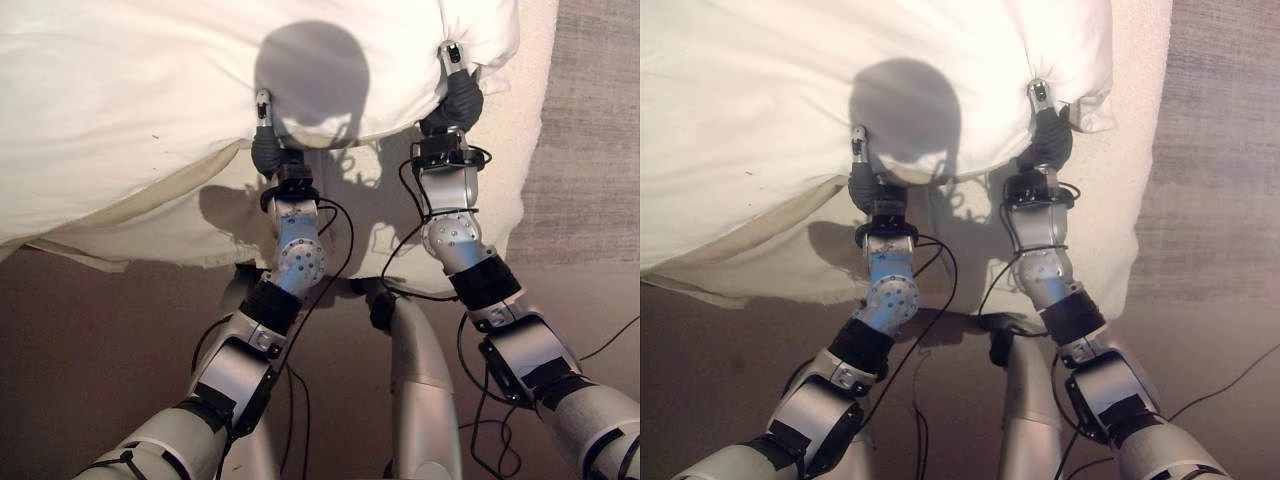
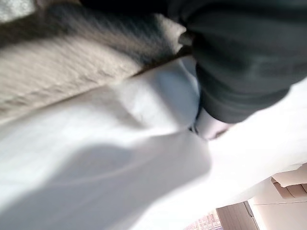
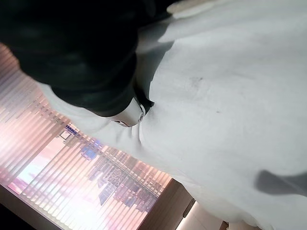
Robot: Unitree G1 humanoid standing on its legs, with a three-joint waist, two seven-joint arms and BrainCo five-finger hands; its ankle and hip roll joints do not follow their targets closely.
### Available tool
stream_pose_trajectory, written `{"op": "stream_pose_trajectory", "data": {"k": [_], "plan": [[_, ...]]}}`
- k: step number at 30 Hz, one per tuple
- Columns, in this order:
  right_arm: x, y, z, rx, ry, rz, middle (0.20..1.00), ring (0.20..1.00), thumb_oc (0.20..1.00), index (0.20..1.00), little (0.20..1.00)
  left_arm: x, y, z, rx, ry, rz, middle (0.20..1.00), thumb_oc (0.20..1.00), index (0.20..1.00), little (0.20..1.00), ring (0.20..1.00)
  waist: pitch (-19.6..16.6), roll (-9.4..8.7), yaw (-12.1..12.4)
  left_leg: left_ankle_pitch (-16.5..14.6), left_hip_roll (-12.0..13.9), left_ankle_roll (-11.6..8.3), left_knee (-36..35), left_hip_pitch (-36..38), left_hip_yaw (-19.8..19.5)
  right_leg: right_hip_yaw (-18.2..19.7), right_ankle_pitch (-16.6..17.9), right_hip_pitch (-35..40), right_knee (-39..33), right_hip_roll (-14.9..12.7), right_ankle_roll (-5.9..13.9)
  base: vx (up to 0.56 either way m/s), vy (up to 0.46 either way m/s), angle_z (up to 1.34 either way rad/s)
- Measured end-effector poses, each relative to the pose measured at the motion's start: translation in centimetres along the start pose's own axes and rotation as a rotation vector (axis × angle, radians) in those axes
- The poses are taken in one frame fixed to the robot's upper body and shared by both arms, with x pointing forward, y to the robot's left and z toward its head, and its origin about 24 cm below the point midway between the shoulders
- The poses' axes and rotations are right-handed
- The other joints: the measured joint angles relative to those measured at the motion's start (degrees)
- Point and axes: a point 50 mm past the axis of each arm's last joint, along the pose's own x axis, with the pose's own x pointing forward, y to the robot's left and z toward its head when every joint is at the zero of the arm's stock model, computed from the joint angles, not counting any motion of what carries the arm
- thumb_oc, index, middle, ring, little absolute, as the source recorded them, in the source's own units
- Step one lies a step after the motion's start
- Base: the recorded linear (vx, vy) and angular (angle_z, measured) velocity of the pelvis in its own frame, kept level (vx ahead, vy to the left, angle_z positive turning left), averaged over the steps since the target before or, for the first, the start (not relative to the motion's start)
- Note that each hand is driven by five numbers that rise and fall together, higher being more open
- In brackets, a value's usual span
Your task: Make the bed
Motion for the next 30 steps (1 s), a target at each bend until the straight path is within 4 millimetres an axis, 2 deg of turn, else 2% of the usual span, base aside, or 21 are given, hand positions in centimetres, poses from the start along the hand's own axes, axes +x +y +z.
{"op": "stream_pose_trajectory", "data": {"k": [11, 16, 17, 18, 21, 23, 26, 27, 28, 30], "plan": [[-0.5, -0.4, -0.4, -0.003, 0.007, -0.016, 0.200, 0.200, 0.200, 0.200, 0.200, 0.1, 0.0, 0.1, 0.019, 0.009, -0.010, 0.200, 0.200, 0.200, 0.200, 0.200, 0.00, 0.00, 0.36, -0.02, -0.04, -0.02, -0.02, -0.03, -0.09, -0.23, -0.05, -0.02, 0.04, -0.02, 0.05, 0.00, 0.000, 0.00], [-1.0, -0.6, -0.3, -0.018, 0.005, -0.016, 0.200, 0.200, 0.200, 0.200, 0.200, 0.1, 0.1, 0.9, 0.064, 0.025, -0.038, 0.200, 0.200, 0.200, 0.200, 0.200, 0.00, 0.00, 1.07, -0.04, -0.05, -0.05, 0.27, 0.01, -0.21, -0.09, -0.06, 0.00, 0.29, -0.03, 0.05, 0.00, 0.000, 0.00], [-1.5, -0.9, -0.4, -0.025, 0.018, -0.023, 0.200, 0.200, 0.200, 0.200, 0.200, 0.0, 0.6, 1.9, 0.125, 0.017, -0.055, 0.200, 0.200, 0.200, 0.200, 0.200, 0.01, 0.02, 1.88, -0.05, -0.05, -0.07, 0.47, 0.30, -0.24, 0.12, -0.15, 0.24, 0.56, -0.05, 0.05, -0.04, -0.007, 0.00], [-1.6, -0.9, -0.5, -0.026, 0.023, -0.022, 0.200, 0.200, 0.200, 0.200, 0.200, -0.3, 0.7, 2.0, 0.133, 0.025, -0.064, 0.200, 0.200, 0.200, 0.200, 0.200, 0.02, 0.01, 1.47, -0.07, -0.03, -0.10, 0.42, 0.60, -0.21, 0.19, -0.20, 0.48, 0.58, -0.05, 0.00, -0.04, -0.003, -0.01], [-2.9, -2.3, -1.3, -0.057, 0.073, -0.069, 0.200, 0.200, 0.200, 0.200, 0.200, -1.3, 2.6, 3.3, 0.209, 0.019, -0.042, 0.200, 0.200, 0.200, 0.200, 0.200, 0.04, 0.02, 3.38, -0.31, -0.18, -0.44, 0.41, 3.48, -0.55, 0.17, -0.80, 3.03, 0.96, -0.07, -0.03, -0.03, 0.065, -0.01], [-3.7, -2.9, -1.8, -0.080, 0.103, -0.090, 0.200, 0.200, 0.200, 0.200, 0.200, -2.1, 3.4, 3.7, 0.228, 0.022, -0.033, 0.200, 0.200, 0.200, 0.200, 0.200, 0.05, -0.09, 5.38, -2.45, -1.51, -2.58, 1.92, 4.99, -5.17, 1.71, -1.85, 4.00, 2.46, 0.05, 0.40, -0.03, 0.054, -0.13], [-4.9, -3.8, -2.1, -0.096, 0.123, -0.119, 0.200, 0.200, 0.200, 0.200, 0.200, -2.9, 3.8, 4.0, 0.243, 0.014, -0.031, 0.200, 0.200, 0.200, 0.200, 0.200, 0.09, 0.11, 4.82, -0.65, -2.24, -1.45, -3.51, 7.77, -5.62, 1.53, -2.95, 6.21, 2.93, -0.51, 0.45, -0.03, 0.219, 0.40], [-5.4, -4.2, -2.0, -0.097, 0.122, -0.138, 0.200, 0.200, 0.200, 0.200, 0.200, -2.9, 3.6, 3.8, 0.261, 0.014, -0.045, 0.200, 0.200, 0.200, 0.200, 0.200, 0.09, 0.07, 4.35, -1.62, -1.73, -1.01, -3.78, 7.91, -4.32, -0.03, -3.23, 7.01, 2.30, -2.39, -0.02, -0.05, 0.269, 0.66], [-5.5, -4.5, -1.7, -0.098, 0.112, -0.151, 0.200, 0.200, 0.200, 0.200, 0.200, -2.8, 3.5, 3.8, 0.285, 0.031, -0.058, 0.200, 0.200, 0.200, 0.200, 0.200, 0.22, 0.28, 4.42, -1.35, -1.64, -0.19, -1.56, 8.09, -3.35, -0.13, -3.58, 7.09, 2.96, -2.80, 0.26, -0.05, 0.232, 0.52], [-5.9, -5.1, -1.6, -0.103, 0.114, -0.176, 0.200, 0.200, 0.200, 0.200, 0.200, -2.7, 3.5, 3.8, 0.328, 0.038, -0.072, 0.200, 0.200, 0.200, 0.200, 0.200, 0.30, 0.40, 4.45, -1.94, -2.43, -1.07, 0.75, 7.49, -2.99, 0.23, -4.01, 7.30, 4.24, -4.20, 0.91, 0.00, 0.285, 0.19]]}}
